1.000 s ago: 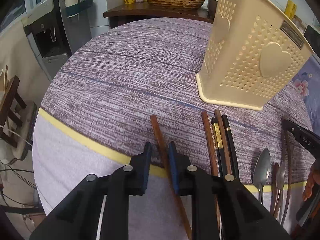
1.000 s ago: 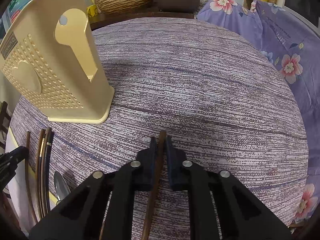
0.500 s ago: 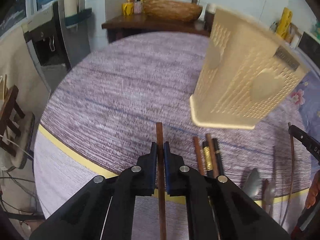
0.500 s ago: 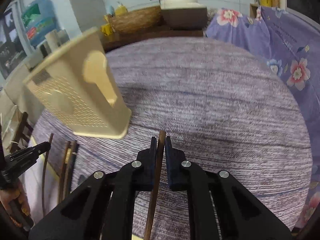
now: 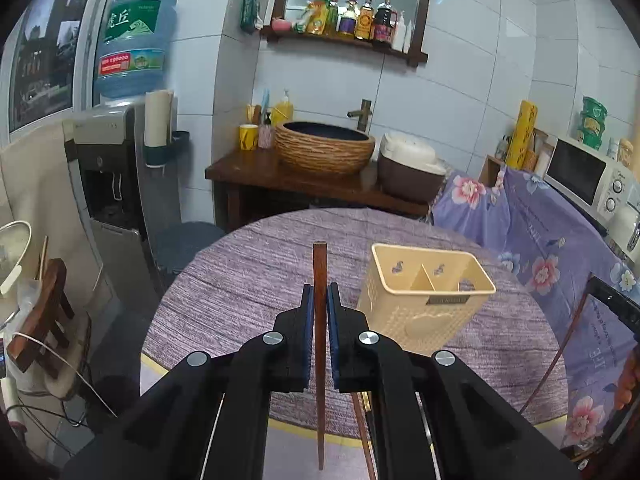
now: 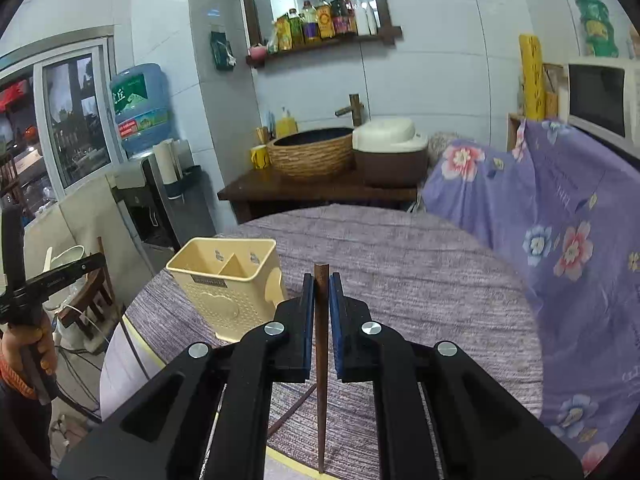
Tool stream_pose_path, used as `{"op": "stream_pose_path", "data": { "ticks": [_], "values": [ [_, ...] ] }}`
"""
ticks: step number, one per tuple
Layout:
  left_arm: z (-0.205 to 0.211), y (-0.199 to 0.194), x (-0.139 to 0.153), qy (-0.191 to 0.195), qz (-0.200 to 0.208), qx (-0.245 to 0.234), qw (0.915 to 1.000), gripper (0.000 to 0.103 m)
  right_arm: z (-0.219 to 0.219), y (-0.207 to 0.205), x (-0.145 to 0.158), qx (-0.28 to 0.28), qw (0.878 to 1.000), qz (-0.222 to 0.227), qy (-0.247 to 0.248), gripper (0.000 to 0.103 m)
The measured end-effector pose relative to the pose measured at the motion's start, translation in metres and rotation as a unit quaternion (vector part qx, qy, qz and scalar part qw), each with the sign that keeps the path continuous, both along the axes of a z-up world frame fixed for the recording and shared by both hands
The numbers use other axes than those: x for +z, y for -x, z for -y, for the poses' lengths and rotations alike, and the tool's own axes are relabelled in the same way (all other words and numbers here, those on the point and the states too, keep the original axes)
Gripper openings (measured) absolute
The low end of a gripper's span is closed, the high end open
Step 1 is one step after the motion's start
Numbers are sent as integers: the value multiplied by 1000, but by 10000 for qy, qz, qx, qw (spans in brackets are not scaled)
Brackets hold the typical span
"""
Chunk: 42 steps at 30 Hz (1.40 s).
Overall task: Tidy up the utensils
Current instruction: 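Lift both chopsticks and lower them upright into the cream holder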
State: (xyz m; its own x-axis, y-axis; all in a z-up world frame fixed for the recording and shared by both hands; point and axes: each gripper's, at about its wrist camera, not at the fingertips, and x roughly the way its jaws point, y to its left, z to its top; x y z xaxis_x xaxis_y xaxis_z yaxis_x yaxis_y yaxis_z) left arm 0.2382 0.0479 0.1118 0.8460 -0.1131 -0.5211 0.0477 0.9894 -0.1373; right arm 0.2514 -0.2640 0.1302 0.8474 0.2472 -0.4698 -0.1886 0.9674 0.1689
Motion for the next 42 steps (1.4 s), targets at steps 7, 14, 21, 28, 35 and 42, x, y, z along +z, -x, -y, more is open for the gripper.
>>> {"op": "stream_pose_path", "data": {
  "ticks": [7, 14, 21, 28, 35, 42],
  "values": [
    [-2, 4, 22, 51, 320, -60, 9995, 8, -5, 3, 19, -58, 9993, 313, 173, 8],
    [-3, 11, 96, 347, 1243, -92, 9916, 8, -12, 3, 80, -82, 9889, 1443, -349, 8],
    [26, 9, 142, 520, 2351, -56, 9706, 8, -54, -6, 122, -106, 9680, 2415, -667, 8],
    [50, -34, 107, 550, 2019, -42, 9779, 8, -85, -47, 98, -273, 9745, 2175, -476, 8],
    [56, -51, 61, 397, 1447, -199, 9885, 8, -87, -82, 53, -196, 9896, 1366, -395, 8],
    [58, -65, 27, 310, 815, -327, 9957, 8, -85, -96, 22, -185, 9949, 940, -311, 9]
  ]
}}
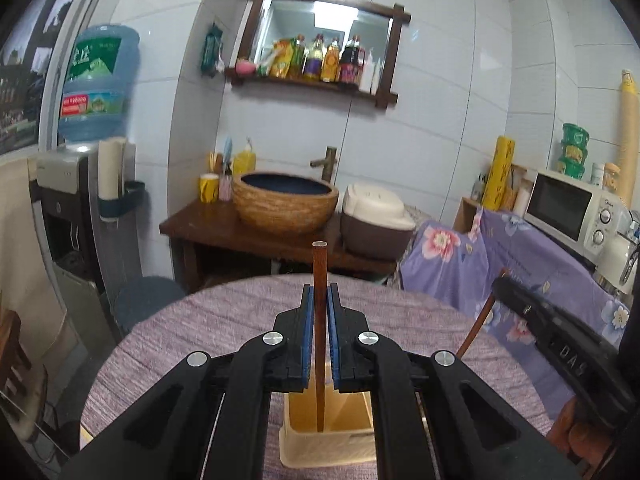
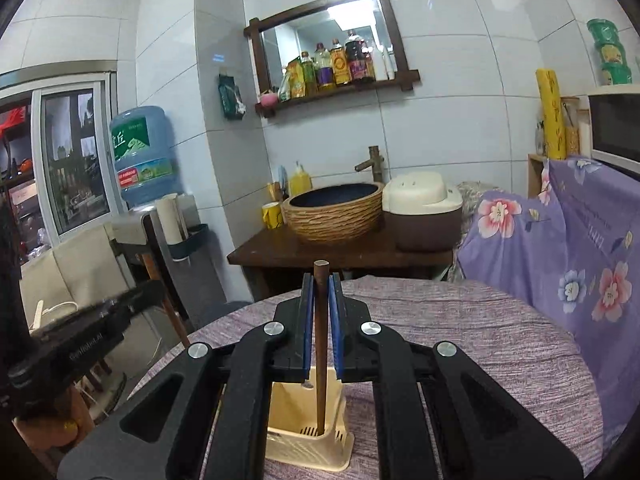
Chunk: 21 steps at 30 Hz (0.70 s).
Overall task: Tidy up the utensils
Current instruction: 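Lift both chopsticks and lower them upright into the cream holder, then open both grippers to release the chopsticks into the holder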
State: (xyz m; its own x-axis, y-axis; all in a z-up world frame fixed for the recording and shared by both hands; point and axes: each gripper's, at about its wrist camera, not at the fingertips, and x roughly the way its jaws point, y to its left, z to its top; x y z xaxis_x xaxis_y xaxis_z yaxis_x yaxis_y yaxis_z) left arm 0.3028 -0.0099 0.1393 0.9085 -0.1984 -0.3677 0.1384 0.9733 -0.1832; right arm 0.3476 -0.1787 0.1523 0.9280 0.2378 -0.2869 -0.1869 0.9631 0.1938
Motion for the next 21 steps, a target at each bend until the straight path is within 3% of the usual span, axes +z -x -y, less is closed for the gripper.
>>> {"op": "stream_pose_path", "data": {
  "ticks": [10, 12, 13, 14, 15, 16, 21],
  "values": [
    [1, -10, -19, -84, -491, -155, 9986, 10, 2, 2, -3, 54, 9999, -65, 71, 9],
    [1, -9, -20, -86, -510, -180, 9985, 26, 3, 0, -6, 75, 9998, -142, 78, 12],
    [-2, -5, -18, -19, -469, -180, 9987, 45, 3, 1, -8, 80, 9998, -162, 111, 16],
    [-3, -1, -17, 34, -390, -159, 9991, 57, 3, 3, -8, 88, 9998, -147, 121, 27],
    [-5, 3, -17, 50, -309, -131, 9994, 59, 3, 4, -9, 98, 9998, -128, 113, 44],
    [-6, 7, -15, 29, -266, -128, 9996, 60, 4, 8, -9, 86, 9999, -94, 86, 49],
    [-12, 31, -17, -43, -192, -67, 9998, 75, 12, 24, -11, 35, 9999, -96, -106, 49]
  ]
}}
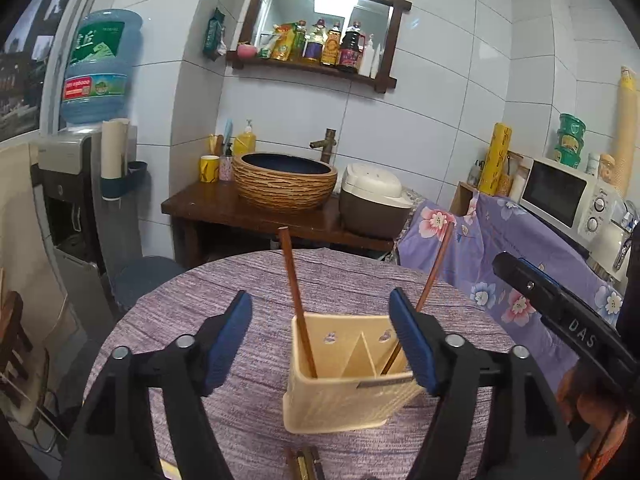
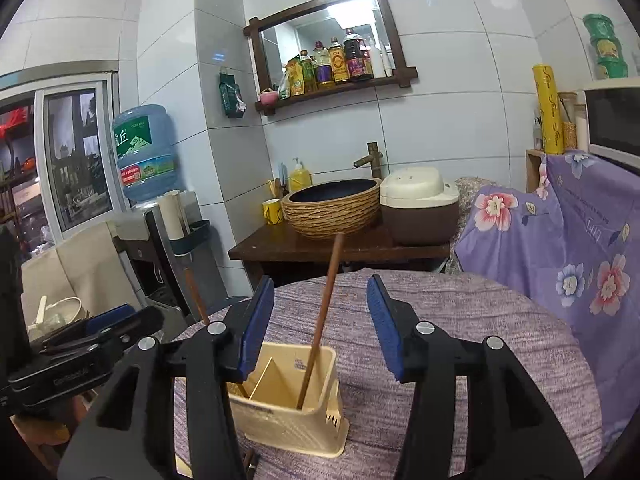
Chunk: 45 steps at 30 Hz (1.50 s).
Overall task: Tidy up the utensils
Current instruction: 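Open both grippers to release the chopsticks into the holder, then withdraw both tools back toward the utensils on the table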
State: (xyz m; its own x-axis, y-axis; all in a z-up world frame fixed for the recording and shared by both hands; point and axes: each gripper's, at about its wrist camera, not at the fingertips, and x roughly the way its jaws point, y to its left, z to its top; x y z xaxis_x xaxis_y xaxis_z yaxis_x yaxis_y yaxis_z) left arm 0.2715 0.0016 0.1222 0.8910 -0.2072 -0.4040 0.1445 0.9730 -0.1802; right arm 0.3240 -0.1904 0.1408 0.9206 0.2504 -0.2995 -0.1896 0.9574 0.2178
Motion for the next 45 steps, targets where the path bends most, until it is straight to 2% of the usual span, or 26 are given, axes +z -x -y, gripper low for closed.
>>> {"op": "stream_pose_path", "data": {
  "ticks": [2, 3, 4, 8, 9, 10, 15, 21, 28, 31, 37, 45],
  "values": [
    [-3, 10, -4, -37, -17, 5, 10000, 82, 2, 9, -3, -5, 10000, -61, -13, 52],
    [-6, 18, -9, -51, -36, 31, 10000, 83, 2, 14, -5, -4, 10000, -77, 29, 60],
    [-8, 22, -11, -60, -60, 42, 10000, 84, 1, 20, -7, 6, 9999, -91, 75, 64],
    [-17, 42, -30, -32, -307, 29, 9995, 89, -2, 46, -21, 182, 9992, -329, 150, 68],
    [-18, 47, -35, -42, -376, 7, 9993, 89, -2, 50, -25, 210, 9989, -395, 167, 74],
    [-18, 53, -40, -61, -423, -1, 9991, 89, -3, 57, -32, 249, 9983, -478, 198, 76],
    [-17, 79, -71, -400, -508, 88, 9979, 90, -13, 83, -63, 321, 9951, -763, 533, 76],
    [-21, 97, -104, -530, -816, 198, 9951, 90, -23, 109, -109, 381, 9874, -1224, 932, 76],
    [-31, 106, -139, -458, -1394, 191, 9890, 73, -25, 129, -160, 220, 9745, -1831, 1281, 76],
    [-35, 108, -150, -385, -1602, 182, 9862, 66, -23, 132, -173, 115, 9702, -2029, 1318, 76],
    [-37, 112, -168, -205, -1905, 79, 9814, 54, -11, 133, -185, -52, 9662, -2265, 1233, 76],
    [-17, 108, -169, -281, -1951, -232, 9801, 48, -16, 126, -186, -45, 9655, -2346, 1131, 76]
  ]
}}
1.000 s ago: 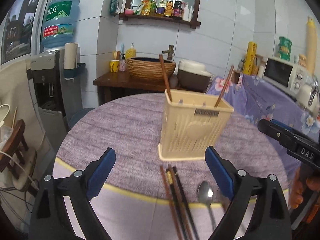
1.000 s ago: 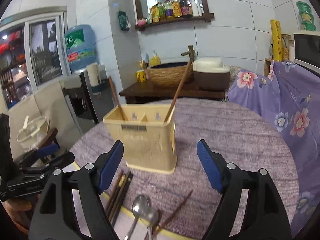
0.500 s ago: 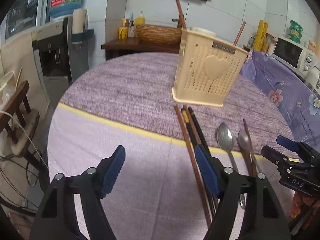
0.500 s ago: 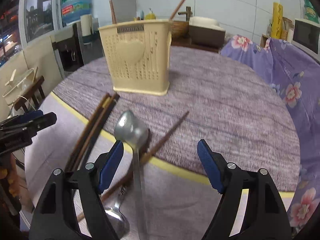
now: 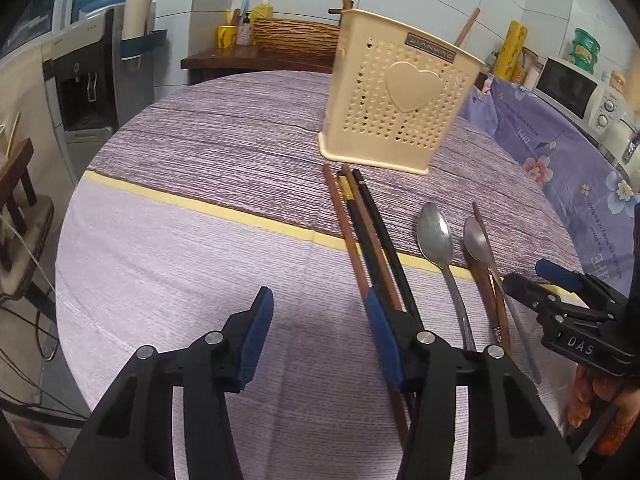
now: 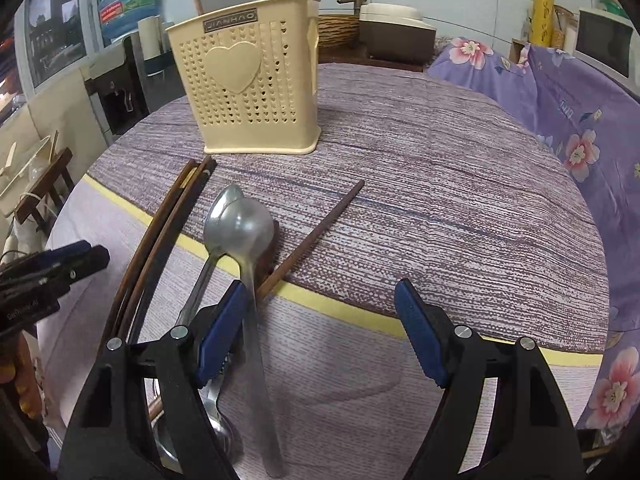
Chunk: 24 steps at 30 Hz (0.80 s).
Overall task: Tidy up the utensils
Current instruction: 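Grasp a steel spoon by its handle with the right gripper and lift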
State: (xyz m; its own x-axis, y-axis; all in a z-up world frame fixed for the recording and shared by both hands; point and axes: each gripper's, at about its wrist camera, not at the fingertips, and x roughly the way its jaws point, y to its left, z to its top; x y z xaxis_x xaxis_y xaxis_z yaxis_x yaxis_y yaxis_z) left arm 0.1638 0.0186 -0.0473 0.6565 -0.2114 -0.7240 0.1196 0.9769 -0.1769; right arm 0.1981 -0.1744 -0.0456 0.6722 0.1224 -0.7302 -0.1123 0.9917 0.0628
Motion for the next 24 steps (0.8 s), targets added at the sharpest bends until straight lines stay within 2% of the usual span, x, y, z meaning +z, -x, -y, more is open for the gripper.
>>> {"op": "stream_pose_path", "data": {
  "ticks": [7, 11, 16, 22, 24],
  "values": [
    [8, -1, -2, 31, -45, -96, 9999, 48, -6, 6, 7, 277, 9995, 100, -119, 75],
    [7, 0, 1, 25, -8, -69, 10000, 48, -27, 3, 10, 825, 9964, 187, 10, 66],
    [-1, 2, 2, 43, 9, 7, 10000, 48, -44, -18, 6, 1103, 9937, 92, 148, 64],
    [-6, 3, 0, 54, -24, 65, 10000, 48, -54, -40, -2, 1289, 9915, -79, 161, 51],
    [-5, 4, 0, 47, -13, 61, 10000, 48, -55, -43, -3, 1298, 9913, -69, 184, 42]
  ]
}}
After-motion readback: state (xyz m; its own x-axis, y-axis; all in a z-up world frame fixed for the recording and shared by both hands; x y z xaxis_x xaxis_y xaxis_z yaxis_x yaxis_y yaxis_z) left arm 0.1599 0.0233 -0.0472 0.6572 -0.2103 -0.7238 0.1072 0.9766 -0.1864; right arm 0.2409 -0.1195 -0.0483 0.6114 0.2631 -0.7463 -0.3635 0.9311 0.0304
